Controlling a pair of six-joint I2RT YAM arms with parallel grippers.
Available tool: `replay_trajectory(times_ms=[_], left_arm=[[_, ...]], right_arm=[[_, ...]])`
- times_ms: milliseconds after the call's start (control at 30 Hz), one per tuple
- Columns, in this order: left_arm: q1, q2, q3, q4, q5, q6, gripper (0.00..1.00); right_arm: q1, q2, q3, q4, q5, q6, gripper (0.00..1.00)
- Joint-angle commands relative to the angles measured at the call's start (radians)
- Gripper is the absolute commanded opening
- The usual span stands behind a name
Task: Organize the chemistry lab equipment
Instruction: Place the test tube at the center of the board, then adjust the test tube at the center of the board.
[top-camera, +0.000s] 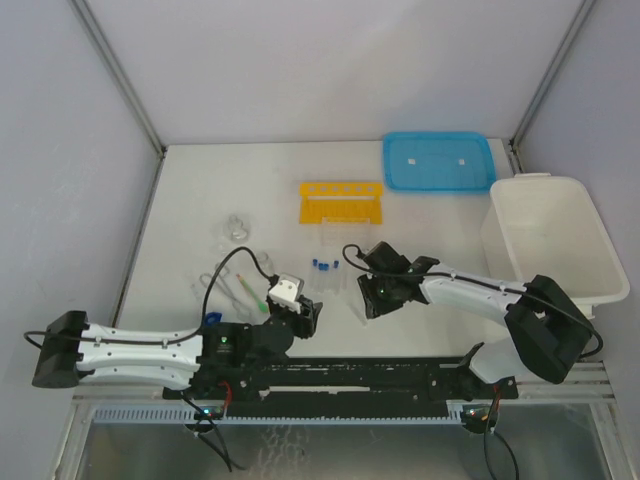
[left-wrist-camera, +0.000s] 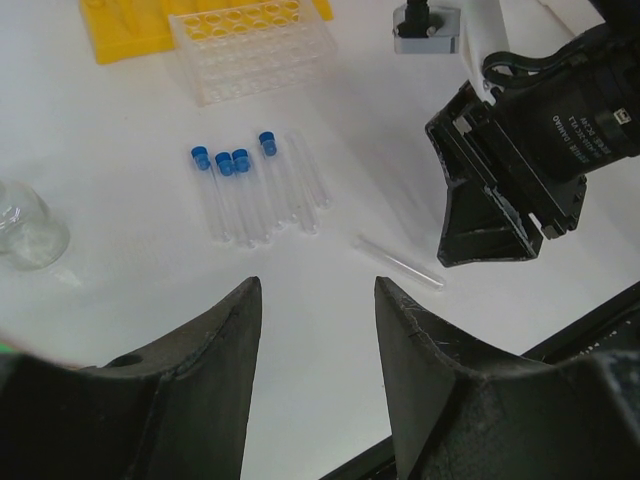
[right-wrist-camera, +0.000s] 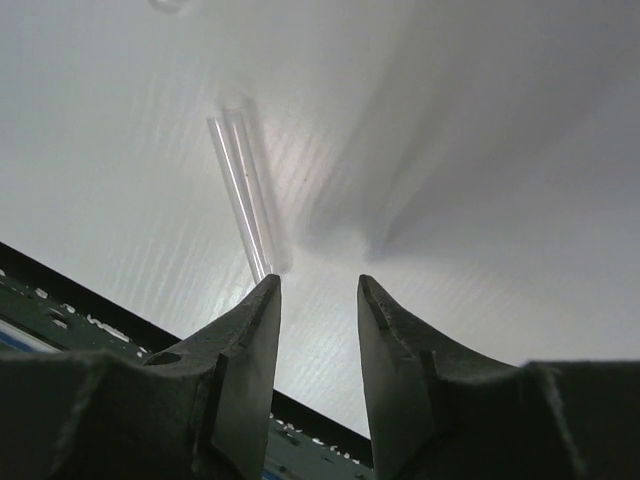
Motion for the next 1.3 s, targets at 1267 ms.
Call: replay_trajectory(times_ms=[1267], left_arm=[[0.008,-0.156,-0.089,-0.187,-0.074,-0.287,0.51]], right_arm=[[-0.11,0.113,0.144,0.03,0.271,0.049,0.34]])
